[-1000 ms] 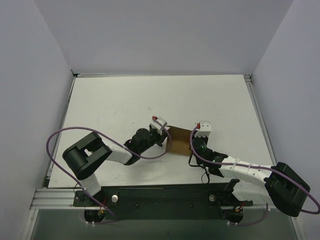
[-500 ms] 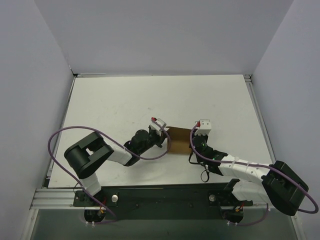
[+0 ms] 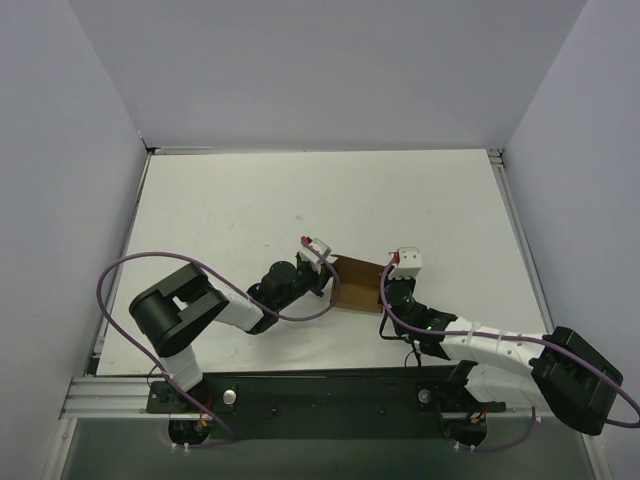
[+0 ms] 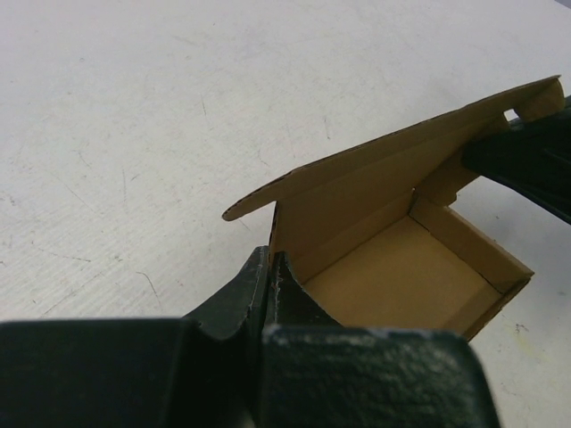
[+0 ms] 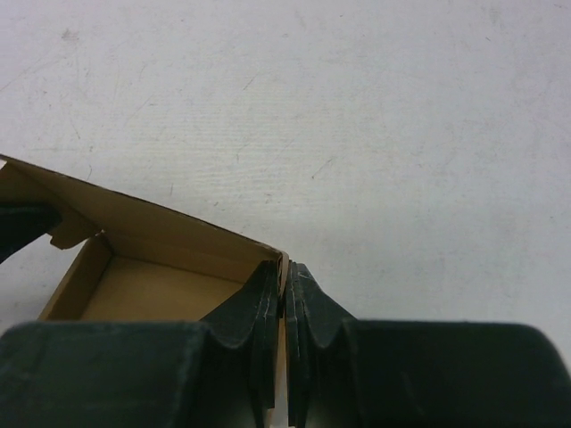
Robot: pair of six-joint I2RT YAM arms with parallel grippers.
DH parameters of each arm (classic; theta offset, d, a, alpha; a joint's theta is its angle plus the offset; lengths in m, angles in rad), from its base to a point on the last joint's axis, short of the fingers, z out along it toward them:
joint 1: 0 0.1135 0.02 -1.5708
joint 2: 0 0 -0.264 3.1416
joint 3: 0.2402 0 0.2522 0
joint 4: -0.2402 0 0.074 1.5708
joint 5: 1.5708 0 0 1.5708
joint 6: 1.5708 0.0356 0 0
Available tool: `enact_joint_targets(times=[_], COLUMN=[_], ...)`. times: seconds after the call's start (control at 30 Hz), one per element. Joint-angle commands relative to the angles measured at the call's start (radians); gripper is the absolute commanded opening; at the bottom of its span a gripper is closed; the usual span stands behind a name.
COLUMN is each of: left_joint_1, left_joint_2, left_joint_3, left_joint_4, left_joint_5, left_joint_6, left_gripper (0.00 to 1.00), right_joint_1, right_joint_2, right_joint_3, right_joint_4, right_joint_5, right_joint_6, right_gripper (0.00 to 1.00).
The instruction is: Fold the paper box
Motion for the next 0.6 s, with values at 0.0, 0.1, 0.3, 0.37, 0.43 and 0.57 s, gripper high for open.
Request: enact_joint_targets(times=[0.0,0.1,0.3,0.37,0.43,0.57], left_joint_1=[-0.055,-0.055,-0.056,-0.055,-0.056,-0.055], left_joint_2=[-0.027,-0.04,-0.063,-0.064,-0.07,-0.092], left_joint_3=[0.042,0.061,0.058,0.055,0.05,0.043], left_joint_4=[0.09,0.056,0.034,0.033,0.023,0.005], left_joint_5=[0.19,0.19,0.193,0.201,0.201,0.192], left_joint_6=[-0.044,-0.043,-0.043,-0.047,-0.052,-0.06], left_gripper=[0.0,0.0,0.0,0.0,0.0,0.23], right_joint_1=[0.109,0.131,0.173,0.184,0.186,0.187], right_joint_2=[-0.041,-0.054,-0.022,-0.01,0.001,-0.007], right_joint_3=[-0.013,-0.021,-0.037,-0.031,-0.004,0.027], right_joint_4=[0.016,-0.027,-0.062,-0.071,-0.128,-0.215], right_joint_5=[-0.138,-0.097,-0.032,0.012,0.046,0.116], right_joint_6=[0.063,0.074,0.132,0.154,0.187,0.229], right_gripper=[0.0,0.0,0.0,0.0,0.0,0.0])
